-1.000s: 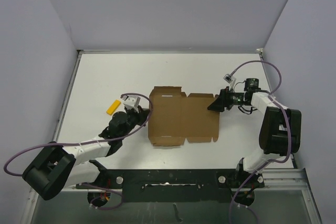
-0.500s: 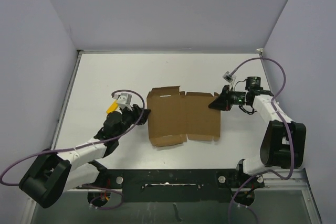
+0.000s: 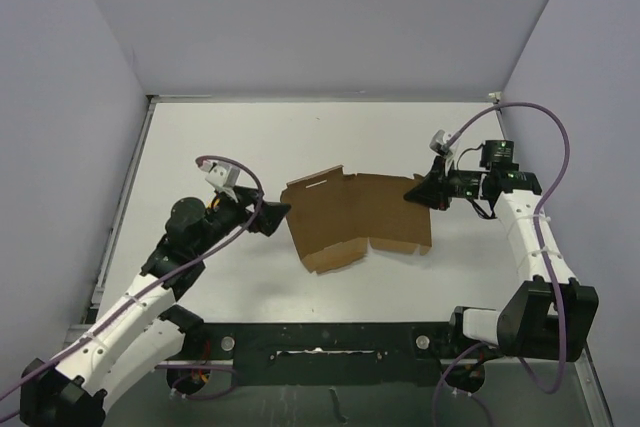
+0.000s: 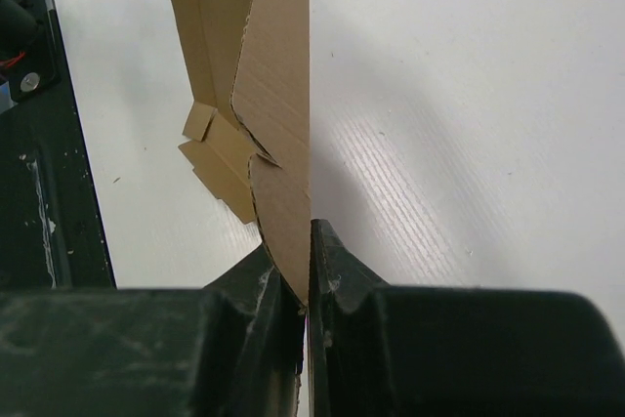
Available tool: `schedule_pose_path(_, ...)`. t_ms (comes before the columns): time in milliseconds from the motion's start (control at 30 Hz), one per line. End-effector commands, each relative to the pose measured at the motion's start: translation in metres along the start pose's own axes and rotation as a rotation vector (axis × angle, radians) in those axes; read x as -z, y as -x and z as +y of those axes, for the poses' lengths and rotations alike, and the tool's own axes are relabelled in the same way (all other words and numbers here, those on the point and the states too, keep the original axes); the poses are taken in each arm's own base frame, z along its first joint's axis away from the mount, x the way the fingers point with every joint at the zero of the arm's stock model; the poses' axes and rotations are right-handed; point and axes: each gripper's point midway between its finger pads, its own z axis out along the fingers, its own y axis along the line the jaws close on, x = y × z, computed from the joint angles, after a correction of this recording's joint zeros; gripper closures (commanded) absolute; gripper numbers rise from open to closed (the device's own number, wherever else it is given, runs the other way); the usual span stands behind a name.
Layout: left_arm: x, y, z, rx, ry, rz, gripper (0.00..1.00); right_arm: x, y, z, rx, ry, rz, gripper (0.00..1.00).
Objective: Fold the paper box
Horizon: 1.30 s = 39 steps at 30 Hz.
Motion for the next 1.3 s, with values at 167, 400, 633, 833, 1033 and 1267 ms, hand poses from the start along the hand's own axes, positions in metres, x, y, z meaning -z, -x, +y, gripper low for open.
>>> schedule_pose_path(167,-0.009,0.084,-0.045,-0.084,0.004,0.210,0.13,0.005,0.025,0.013,0.081,0.026,-0.039,1.00)
schedule_pose_path(400,-0.034,0.080,-0.068,-0.313,0.108,0.403,0.13,0.004,0.026,0.012,0.073,0.017,-0.036,1.00)
schedule_pose_path(633,-0.064,0.060,-0.059,-0.571,0.250,0.538,0.12,0.003,0.026,0.012,0.063,0.021,-0.035,1.00)
schedule_pose_path(833,-0.090,0.062,-0.045,-0.692,0.286,0.511,0.23,0.002,0.025,0.011,0.056,0.023,-0.031,1.00)
schedule_pose_path(1033,-0.111,0.052,-0.041,-0.716,0.234,0.535,0.40,0.001,0.024,0.011,0.054,0.027,-0.029,1.00)
schedule_pose_path(1267,-0.121,0.046,-0.045,-0.736,0.169,0.531,0.74,-0.001,0.024,0.012,0.052,0.034,-0.027,1.00)
